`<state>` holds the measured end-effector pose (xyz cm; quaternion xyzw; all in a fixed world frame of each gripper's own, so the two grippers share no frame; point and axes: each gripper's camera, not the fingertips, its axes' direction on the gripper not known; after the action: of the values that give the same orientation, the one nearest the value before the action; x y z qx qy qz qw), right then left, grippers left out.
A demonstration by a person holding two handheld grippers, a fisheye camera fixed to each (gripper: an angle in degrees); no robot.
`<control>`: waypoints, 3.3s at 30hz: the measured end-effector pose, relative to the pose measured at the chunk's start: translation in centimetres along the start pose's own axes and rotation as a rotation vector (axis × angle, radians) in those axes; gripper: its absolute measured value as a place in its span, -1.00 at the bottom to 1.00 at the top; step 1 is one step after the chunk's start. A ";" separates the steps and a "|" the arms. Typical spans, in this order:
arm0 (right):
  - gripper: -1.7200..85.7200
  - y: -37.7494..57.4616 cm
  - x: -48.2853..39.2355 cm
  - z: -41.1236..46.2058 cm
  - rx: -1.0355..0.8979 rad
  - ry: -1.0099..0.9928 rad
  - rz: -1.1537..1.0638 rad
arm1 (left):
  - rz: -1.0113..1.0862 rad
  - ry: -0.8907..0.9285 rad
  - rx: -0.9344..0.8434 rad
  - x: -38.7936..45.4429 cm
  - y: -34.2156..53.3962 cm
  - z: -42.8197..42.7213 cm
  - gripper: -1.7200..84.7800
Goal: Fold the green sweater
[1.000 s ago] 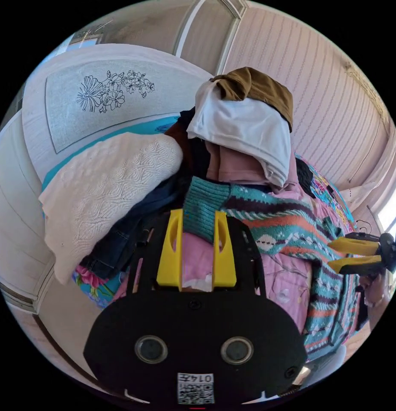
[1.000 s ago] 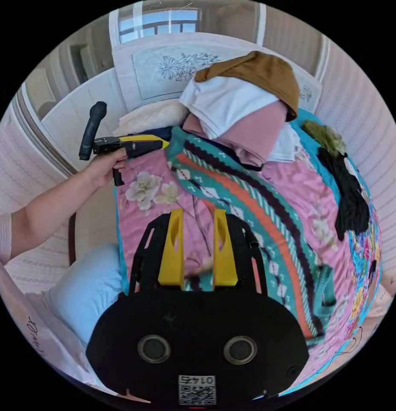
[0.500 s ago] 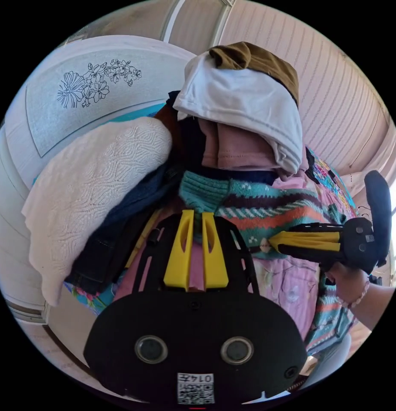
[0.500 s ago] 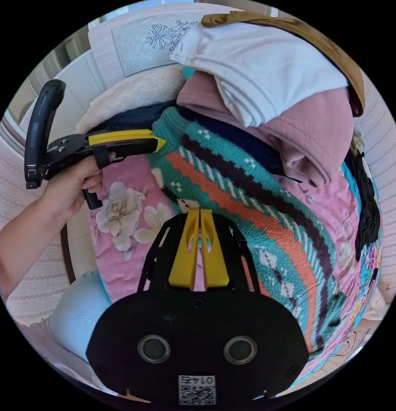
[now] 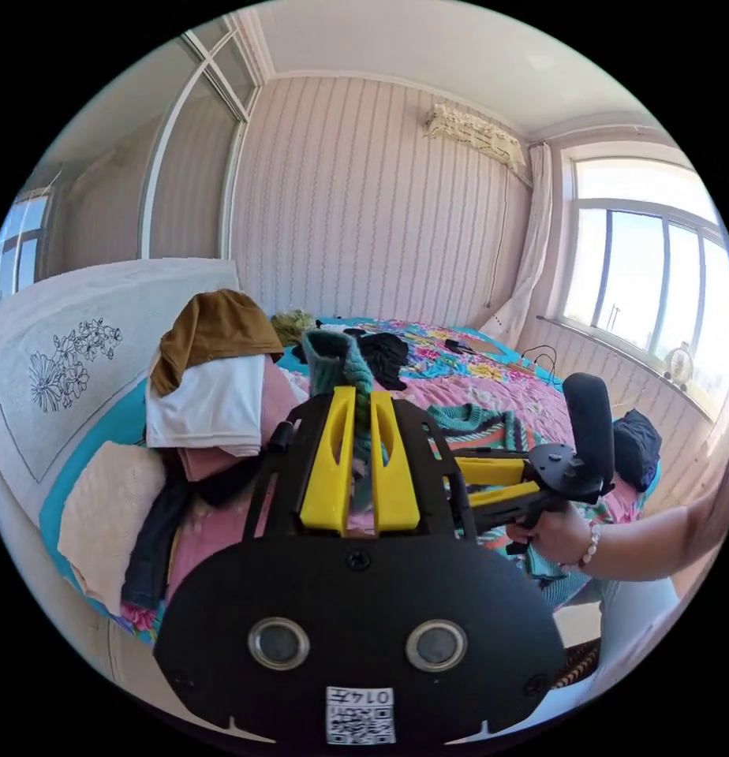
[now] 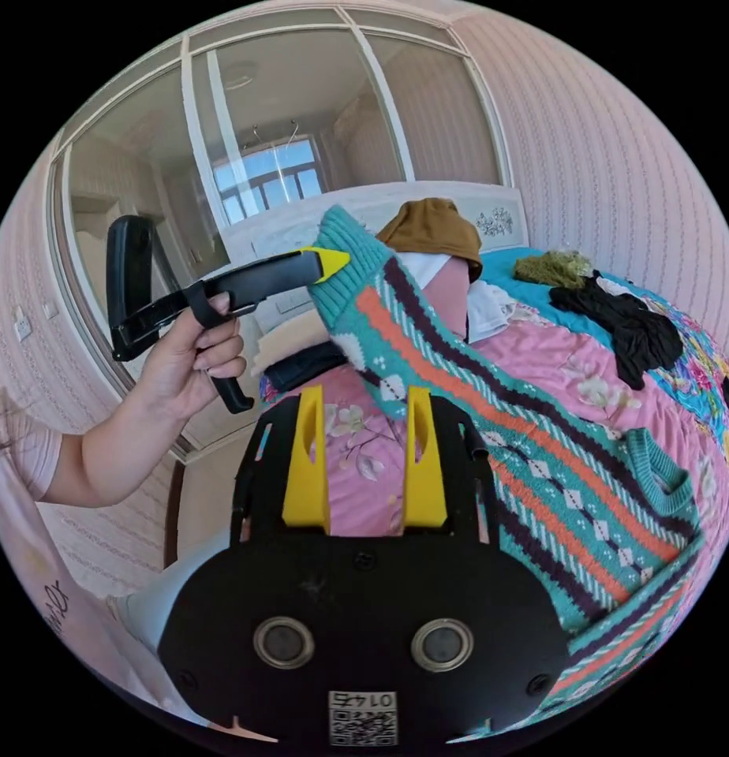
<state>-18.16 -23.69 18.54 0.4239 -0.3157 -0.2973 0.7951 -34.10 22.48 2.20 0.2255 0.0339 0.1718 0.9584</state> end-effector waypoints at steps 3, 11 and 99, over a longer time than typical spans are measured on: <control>-0.72 0.6 1.2 -2.7 0.041 0.041 0.066 | 0.085 0.087 -0.013 4.9 -1.6 1.4 -0.89; -0.87 7.4 7.9 -13.4 0.121 0.160 0.322 | 0.337 0.302 -0.098 17.7 -3.4 6.4 -0.88; -0.89 11.2 36.6 -46.2 -0.159 0.076 0.252 | -0.001 0.687 -0.369 -2.3 -4.5 30.5 -0.86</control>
<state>41.78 -23.13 16.93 0.3275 -0.3115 -0.2031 0.8686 -30.51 5.12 27.52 -0.0212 0.3213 0.2400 0.9158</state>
